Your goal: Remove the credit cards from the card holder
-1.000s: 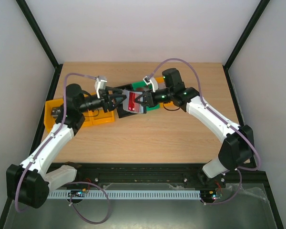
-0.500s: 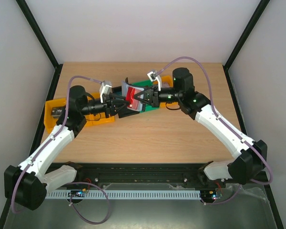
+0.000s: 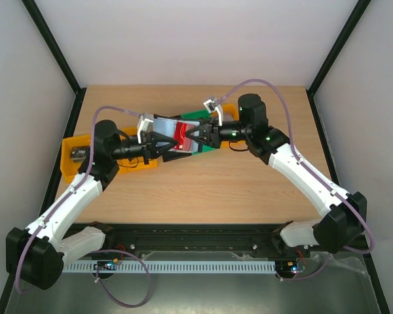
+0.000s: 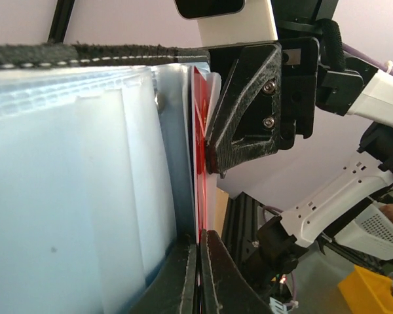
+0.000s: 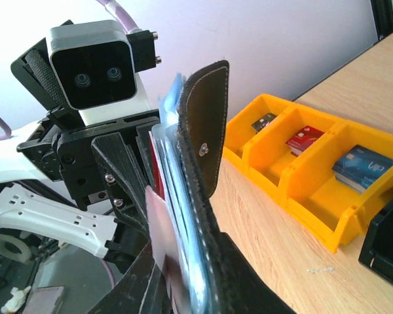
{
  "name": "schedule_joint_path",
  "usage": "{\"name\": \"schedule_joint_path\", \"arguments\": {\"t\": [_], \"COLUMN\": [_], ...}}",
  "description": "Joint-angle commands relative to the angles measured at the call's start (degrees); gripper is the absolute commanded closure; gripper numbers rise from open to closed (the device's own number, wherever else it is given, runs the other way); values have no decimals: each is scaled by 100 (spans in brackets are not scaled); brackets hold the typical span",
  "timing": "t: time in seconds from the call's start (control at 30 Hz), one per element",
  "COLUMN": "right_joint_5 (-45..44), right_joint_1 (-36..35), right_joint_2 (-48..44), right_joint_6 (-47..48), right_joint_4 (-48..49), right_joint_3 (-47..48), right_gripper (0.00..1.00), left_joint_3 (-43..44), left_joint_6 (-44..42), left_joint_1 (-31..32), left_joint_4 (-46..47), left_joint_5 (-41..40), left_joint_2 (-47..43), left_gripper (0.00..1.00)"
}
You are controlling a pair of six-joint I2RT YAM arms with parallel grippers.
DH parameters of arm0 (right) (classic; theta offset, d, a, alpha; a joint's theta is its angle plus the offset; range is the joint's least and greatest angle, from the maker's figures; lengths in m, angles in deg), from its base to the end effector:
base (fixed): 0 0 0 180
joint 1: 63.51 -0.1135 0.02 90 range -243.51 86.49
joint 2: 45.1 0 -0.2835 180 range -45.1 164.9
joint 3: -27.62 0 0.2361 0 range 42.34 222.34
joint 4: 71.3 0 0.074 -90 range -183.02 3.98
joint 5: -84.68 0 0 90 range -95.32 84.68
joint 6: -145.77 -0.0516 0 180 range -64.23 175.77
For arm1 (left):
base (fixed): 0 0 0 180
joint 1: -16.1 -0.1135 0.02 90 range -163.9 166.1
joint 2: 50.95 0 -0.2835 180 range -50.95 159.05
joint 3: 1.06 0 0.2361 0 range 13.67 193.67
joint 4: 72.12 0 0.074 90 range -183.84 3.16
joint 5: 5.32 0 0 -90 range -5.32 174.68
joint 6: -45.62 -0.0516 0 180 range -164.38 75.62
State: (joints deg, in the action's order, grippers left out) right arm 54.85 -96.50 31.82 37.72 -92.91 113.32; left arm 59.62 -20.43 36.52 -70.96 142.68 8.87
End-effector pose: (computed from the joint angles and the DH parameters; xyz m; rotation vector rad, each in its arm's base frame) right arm 0.2158 0.1935 0.4036 -1.0468 1.6573 1.5419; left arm 0.1861 -0.1160 0.3657 0.8137 1.5240 -1.3550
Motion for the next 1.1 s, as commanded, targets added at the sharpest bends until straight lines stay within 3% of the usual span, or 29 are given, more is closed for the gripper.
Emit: {"name": "schedule_joint_path", "arguments": {"t": [0.0, 0.17, 0.33, 0.83, 0.93, 0.97, 1.07], "right_joint_5": [393, 557, 732, 1117, 1064, 1003, 807], "right_joint_1": [115, 318, 460, 1181, 1217, 1237, 1271], "right_joint_2": [-1, 49, 169, 207, 233, 247, 332], "right_joint_6": [-22, 10, 27, -6, -12, 4, 305], "right_joint_4": [250, 295, 298, 381, 355, 299, -330], "right_joint_3": [-197, -263, -246, -266, -232, -204, 85], "right_gripper": [83, 85, 98, 98, 98, 98, 98], "left_joint_3": [-266, -301, -460, -396, -76, 148, 1226], "left_joint_6": [551, 576, 539, 379, -391, -1051, -4441], "left_joint_1": [-175, -405, -576, -1106, -1369, -1574, -2420], "left_joint_4": [758, 740, 858, 630, -289, -988, -4638], "left_joint_5": [74, 217, 288, 739, 883, 1019, 803], "left_joint_2": [-65, -59, -88, 8, 14, 52, 461], "left_gripper": [98, 98, 98, 98, 98, 98, 98]}}
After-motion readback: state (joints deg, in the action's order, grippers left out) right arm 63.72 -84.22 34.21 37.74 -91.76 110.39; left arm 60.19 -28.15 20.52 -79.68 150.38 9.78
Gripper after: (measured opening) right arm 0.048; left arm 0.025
